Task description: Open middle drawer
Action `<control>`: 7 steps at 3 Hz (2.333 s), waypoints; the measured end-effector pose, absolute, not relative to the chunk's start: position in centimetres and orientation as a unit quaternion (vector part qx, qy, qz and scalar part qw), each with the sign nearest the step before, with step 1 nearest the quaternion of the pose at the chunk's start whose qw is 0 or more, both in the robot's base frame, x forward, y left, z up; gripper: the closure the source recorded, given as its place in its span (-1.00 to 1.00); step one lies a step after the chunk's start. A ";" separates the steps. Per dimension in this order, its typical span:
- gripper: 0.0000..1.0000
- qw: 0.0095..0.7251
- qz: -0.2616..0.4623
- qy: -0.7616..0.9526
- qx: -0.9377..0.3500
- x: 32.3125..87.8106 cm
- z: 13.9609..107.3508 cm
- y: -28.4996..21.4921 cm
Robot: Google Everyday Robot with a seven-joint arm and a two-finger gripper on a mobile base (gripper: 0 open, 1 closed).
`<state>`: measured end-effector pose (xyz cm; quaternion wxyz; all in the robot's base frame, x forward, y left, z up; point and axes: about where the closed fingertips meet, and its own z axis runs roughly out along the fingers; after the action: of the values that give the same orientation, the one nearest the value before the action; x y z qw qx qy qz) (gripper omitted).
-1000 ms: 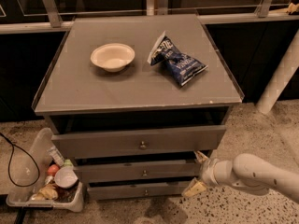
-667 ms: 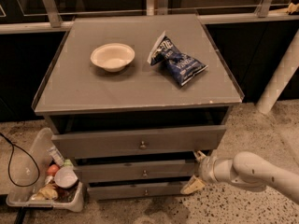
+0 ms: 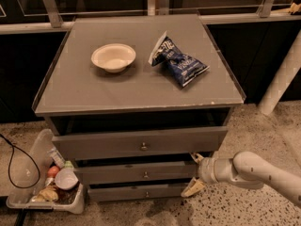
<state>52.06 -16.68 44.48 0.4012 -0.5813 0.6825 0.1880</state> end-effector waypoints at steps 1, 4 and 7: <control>-1.00 0.402 0.192 0.673 -0.590 52.0 43.9 -16.5; -1.00 0.383 0.161 0.691 -0.591 53.2 39.8 -16.2; 0.30 0.383 0.161 0.692 -0.591 53.3 39.8 -16.2</control>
Offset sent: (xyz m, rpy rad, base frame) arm 0.0090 0.0024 -0.0259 -0.0330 -0.0351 0.0144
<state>53.26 -16.21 39.76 0.3832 -0.5907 0.6917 0.1606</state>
